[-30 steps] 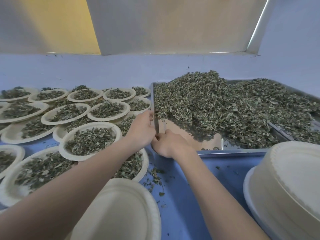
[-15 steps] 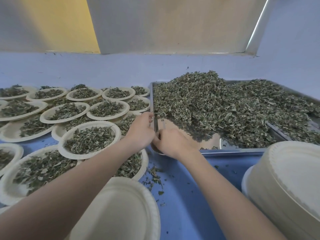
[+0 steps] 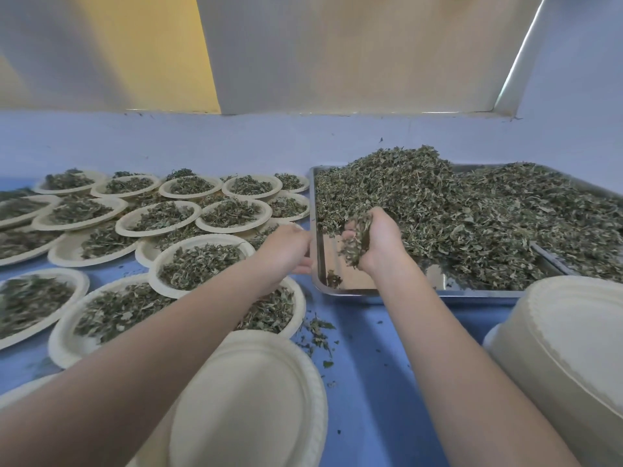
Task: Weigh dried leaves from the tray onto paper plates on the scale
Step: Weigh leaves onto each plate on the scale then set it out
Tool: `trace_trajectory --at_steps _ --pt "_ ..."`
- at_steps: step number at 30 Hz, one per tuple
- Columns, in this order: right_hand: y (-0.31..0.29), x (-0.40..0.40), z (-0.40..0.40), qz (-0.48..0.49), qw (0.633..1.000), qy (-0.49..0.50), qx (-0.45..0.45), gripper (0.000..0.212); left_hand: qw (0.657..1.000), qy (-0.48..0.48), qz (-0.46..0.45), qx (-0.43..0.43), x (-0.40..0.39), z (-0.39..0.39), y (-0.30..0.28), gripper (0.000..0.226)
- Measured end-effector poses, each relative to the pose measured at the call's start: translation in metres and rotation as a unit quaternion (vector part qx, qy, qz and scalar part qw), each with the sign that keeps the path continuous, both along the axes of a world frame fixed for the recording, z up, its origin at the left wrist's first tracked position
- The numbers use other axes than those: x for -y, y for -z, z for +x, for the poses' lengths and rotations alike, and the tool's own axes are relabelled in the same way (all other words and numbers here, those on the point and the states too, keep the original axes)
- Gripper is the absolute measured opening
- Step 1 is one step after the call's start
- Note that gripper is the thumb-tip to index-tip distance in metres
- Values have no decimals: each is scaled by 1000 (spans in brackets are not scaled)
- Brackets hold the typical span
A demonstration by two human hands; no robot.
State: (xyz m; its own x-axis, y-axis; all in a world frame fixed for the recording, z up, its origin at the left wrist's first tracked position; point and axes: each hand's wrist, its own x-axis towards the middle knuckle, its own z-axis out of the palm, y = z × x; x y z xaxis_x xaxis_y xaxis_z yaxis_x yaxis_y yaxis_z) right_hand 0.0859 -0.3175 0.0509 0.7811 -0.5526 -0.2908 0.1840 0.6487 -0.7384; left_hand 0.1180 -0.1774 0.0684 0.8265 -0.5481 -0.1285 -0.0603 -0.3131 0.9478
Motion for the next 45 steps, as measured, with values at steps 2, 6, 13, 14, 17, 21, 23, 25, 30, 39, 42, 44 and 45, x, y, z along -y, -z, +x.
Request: trace_trajectory --at_steps 2,6,13,14,17,21,23,25,30,39,42,44,45 --pt "-9 -23 -10 53 995 -50 64 29 996 -22 -53 -71 -13 -9 -7 30" --pt "-21 -82 -40 49 982 -157 95 35 984 -72 -115 -116 -56 -29 -16 32" --pt "3 -165 -90 -512 844 -159 -11 29 980 -160 -114 -31 -133 -69 -12 28" --pt "9 -170 -97 -635 755 -163 1 28 979 -170 -113 -16 -140 -73 -10 27" --pt "18 -175 -109 -826 483 -290 -29 58 973 -192 -127 5 -160 -81 -4 27" --pt "13 -165 -114 -810 487 -321 -53 81 967 -213 -134 29 -173 -89 7 26" --pt "6 -159 -118 -768 555 -318 -30 67 965 -222 -136 35 -175 -90 10 24" --pt "2 -153 -121 -741 589 -320 -29 60 964 -228 -124 50 -174 -90 13 21" --pt "1 -148 -123 -724 619 -305 -12 53 967 -207 -75 129 -166 -90 16 26" --pt "7 -153 -106 -742 646 -175 45 35 961 -162 -15 224 -147 -86 11 18" --pt "7 -153 -97 -745 653 -128 53 31 962 -149 -7 230 -135 -80 5 24" --pt "5 -147 -90 -741 661 -105 59 40 962 -143 6 234 -125 -73 0 27" --pt "3 -143 -88 -741 663 -97 56 39 962 -137 13 237 -119 -69 -2 29"
